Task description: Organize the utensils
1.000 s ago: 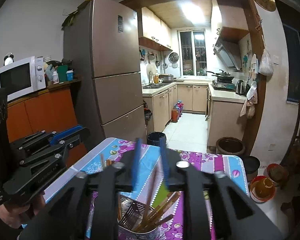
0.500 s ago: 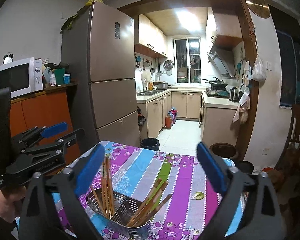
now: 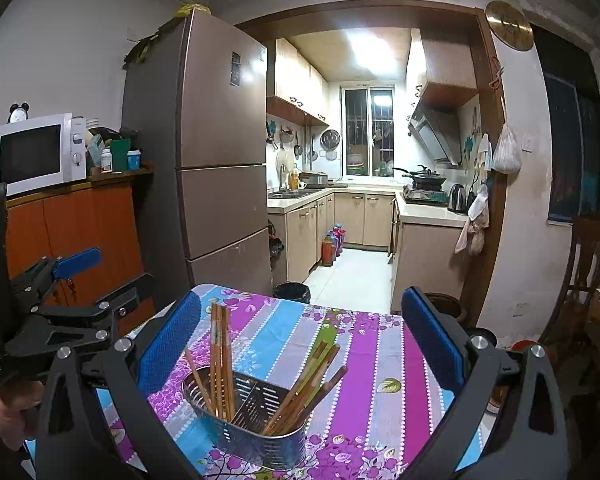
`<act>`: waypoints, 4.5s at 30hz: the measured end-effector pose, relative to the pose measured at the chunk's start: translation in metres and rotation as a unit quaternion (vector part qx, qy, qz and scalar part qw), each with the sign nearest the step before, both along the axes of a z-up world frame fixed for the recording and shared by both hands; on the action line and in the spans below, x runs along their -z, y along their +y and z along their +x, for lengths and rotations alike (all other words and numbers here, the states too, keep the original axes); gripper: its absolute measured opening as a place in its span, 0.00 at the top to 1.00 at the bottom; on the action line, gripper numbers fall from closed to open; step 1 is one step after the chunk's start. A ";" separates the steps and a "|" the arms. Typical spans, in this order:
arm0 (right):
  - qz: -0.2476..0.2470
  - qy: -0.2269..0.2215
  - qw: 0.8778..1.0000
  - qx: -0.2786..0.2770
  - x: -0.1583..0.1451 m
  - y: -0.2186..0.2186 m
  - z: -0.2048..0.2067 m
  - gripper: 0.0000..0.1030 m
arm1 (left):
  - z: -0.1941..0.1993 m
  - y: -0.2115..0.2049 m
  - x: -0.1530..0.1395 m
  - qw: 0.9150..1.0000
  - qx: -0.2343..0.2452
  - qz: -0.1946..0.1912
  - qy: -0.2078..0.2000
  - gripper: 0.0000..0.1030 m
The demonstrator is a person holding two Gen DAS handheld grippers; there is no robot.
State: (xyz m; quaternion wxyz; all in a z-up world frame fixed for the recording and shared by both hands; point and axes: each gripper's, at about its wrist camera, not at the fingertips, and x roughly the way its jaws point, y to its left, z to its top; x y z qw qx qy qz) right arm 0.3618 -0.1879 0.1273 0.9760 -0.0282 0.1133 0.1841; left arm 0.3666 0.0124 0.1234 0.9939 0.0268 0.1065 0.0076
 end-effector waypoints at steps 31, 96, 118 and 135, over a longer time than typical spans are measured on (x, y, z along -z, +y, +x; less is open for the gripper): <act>0.022 -0.042 0.999 -0.001 0.051 -0.016 -0.144 0.05 | -0.132 0.006 0.028 0.998 -0.022 -0.018 -0.052 0.05; 0.025 -0.085 0.994 0.062 0.121 -0.021 -0.367 0.05 | -0.418 -0.007 0.112 0.996 0.004 -0.027 -0.088 0.05; 0.031 -0.085 0.994 0.059 0.122 -0.022 -0.363 0.05 | -0.408 -0.012 0.116 0.995 0.005 -0.020 -0.095 0.05; 0.030 -0.080 0.995 0.060 0.129 -0.023 -0.355 0.05 | -0.396 -0.013 0.121 0.995 0.019 -0.024 -0.090 0.05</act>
